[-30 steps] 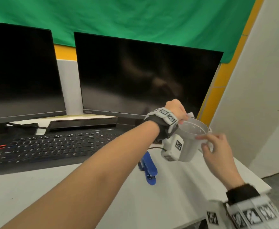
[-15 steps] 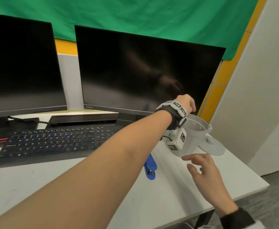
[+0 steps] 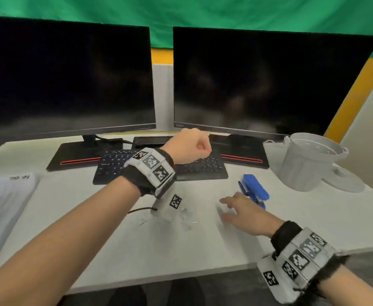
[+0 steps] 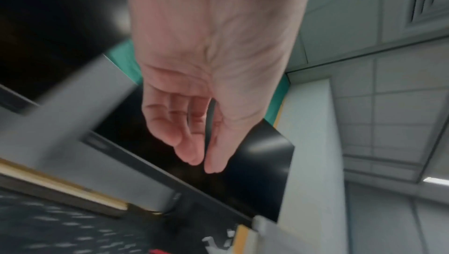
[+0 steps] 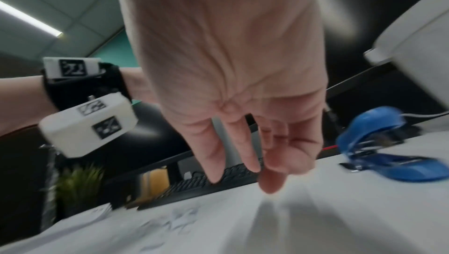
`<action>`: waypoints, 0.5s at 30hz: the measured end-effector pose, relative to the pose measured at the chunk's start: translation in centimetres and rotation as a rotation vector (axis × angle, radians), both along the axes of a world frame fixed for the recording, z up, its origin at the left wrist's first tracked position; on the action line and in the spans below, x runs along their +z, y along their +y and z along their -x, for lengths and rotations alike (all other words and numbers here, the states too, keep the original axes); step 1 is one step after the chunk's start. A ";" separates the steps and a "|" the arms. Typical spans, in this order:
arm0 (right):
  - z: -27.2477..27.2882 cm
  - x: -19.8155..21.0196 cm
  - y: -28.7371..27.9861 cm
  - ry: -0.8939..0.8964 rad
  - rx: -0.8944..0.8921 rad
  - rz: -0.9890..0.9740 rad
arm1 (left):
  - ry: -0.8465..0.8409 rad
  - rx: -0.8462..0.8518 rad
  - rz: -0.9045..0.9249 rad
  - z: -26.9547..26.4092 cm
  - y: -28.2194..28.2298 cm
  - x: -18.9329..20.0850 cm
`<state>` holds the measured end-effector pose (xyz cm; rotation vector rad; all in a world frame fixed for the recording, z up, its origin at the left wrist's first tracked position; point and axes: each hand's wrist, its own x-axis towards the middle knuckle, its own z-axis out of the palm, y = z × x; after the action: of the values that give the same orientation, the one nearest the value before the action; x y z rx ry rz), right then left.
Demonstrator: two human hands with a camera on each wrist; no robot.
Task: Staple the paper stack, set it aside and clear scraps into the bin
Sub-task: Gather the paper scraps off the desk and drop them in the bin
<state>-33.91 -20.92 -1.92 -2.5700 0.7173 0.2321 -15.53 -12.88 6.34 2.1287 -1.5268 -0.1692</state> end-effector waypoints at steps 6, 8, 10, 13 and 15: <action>-5.1 -1.6 5.9 0.248 0.172 0.081 | -0.075 0.294 -0.271 -4.9 12.1 -6.2; -6.8 -2.6 7.3 0.215 0.198 0.111 | -0.099 0.362 -0.345 -6.0 14.7 -7.7; -8.3 -2.9 8.0 0.195 0.264 0.124 | -0.126 0.426 -0.378 -6.7 16.9 -8.8; -10.1 -2.3 6.8 0.128 0.225 0.149 | -0.123 0.499 -0.415 -7.6 19.7 -10.4; -11.0 -2.0 5.3 0.151 0.156 0.208 | -0.096 0.518 -0.482 -8.1 21.0 -11.4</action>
<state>-22.92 -15.65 -3.88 -2.8341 0.6221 0.4257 -7.44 8.16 -5.06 2.8744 -0.9946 -0.2730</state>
